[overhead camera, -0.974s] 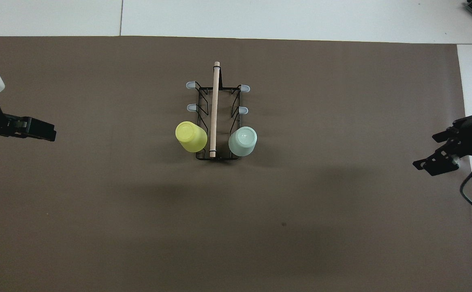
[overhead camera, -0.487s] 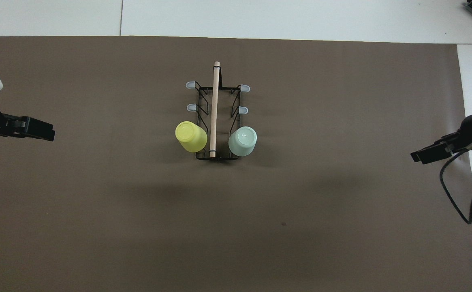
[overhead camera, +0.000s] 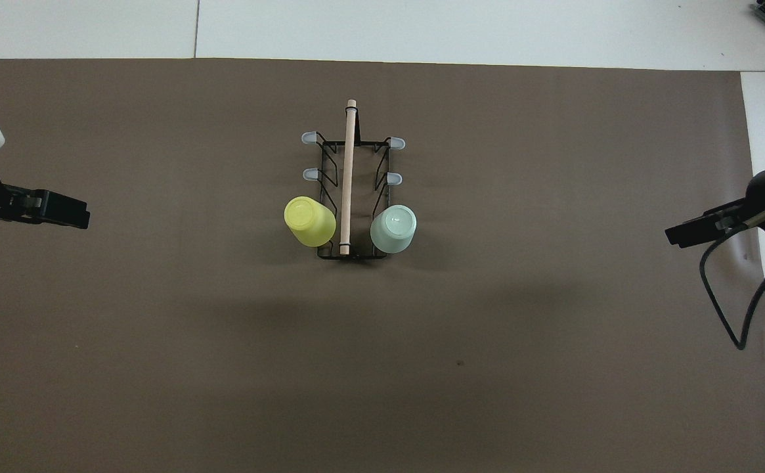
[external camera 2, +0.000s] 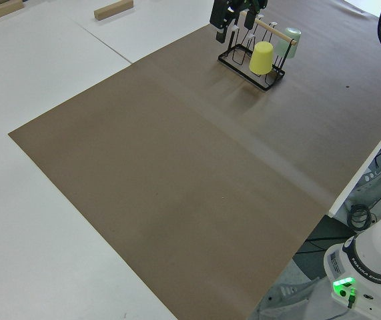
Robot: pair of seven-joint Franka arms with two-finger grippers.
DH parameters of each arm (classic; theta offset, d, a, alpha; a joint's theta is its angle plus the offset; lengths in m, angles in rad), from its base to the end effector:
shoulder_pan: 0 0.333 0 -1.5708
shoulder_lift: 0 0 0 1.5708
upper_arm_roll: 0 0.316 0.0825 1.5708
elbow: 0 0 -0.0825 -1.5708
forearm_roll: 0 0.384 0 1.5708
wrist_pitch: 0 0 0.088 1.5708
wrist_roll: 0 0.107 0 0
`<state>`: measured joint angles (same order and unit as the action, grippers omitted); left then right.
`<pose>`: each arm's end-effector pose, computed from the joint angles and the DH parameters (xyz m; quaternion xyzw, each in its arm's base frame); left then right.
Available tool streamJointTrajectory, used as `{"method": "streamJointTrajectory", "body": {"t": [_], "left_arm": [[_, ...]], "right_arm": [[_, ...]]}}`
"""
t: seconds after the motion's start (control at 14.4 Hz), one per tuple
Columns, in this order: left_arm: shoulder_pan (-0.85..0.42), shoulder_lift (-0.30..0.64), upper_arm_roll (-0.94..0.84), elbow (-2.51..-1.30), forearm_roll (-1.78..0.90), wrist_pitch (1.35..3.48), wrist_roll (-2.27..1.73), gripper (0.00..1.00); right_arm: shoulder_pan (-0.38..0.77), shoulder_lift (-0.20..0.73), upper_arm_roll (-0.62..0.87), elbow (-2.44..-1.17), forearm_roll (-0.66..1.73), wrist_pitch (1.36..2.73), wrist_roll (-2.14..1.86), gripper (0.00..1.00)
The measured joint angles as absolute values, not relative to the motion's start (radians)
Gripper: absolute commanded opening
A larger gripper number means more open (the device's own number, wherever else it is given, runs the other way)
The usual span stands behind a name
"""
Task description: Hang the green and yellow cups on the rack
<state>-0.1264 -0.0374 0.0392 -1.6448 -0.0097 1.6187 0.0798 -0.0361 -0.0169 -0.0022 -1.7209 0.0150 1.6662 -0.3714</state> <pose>0.5445 -0.0482 0.6142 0.9965 -0.0832 0.0056 0.0056 0.5522 -0.0197 0.5709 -0.9861 -0.1649 0.0170 0.0112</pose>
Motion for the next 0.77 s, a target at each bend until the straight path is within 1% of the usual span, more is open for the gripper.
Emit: {"method": "streamJointTrajectory", "body": {"t": [0.14, 0.28, 0.77], "left_arm": [[-0.126, -0.038, 0.041, -1.645, -0.01, 1.619, 0.08, 1.0], [-0.126, -0.038, 0.042, -1.645, -0.01, 1.619, 0.08, 1.0], [-0.126, -0.038, 0.042, -1.645, -0.01, 1.619, 0.08, 1.0]], "right_arm": [[-0.011, -0.018, 0.007, -1.657, -0.001, 1.579, -0.279, 1.0], [-0.004, -0.018, 0.008, -1.61, -0.001, 1.531, -0.242, 1.0], [-0.008, -0.012, -0.007, -1.596, -0.01, 1.535, -0.142, 1.0]]}}
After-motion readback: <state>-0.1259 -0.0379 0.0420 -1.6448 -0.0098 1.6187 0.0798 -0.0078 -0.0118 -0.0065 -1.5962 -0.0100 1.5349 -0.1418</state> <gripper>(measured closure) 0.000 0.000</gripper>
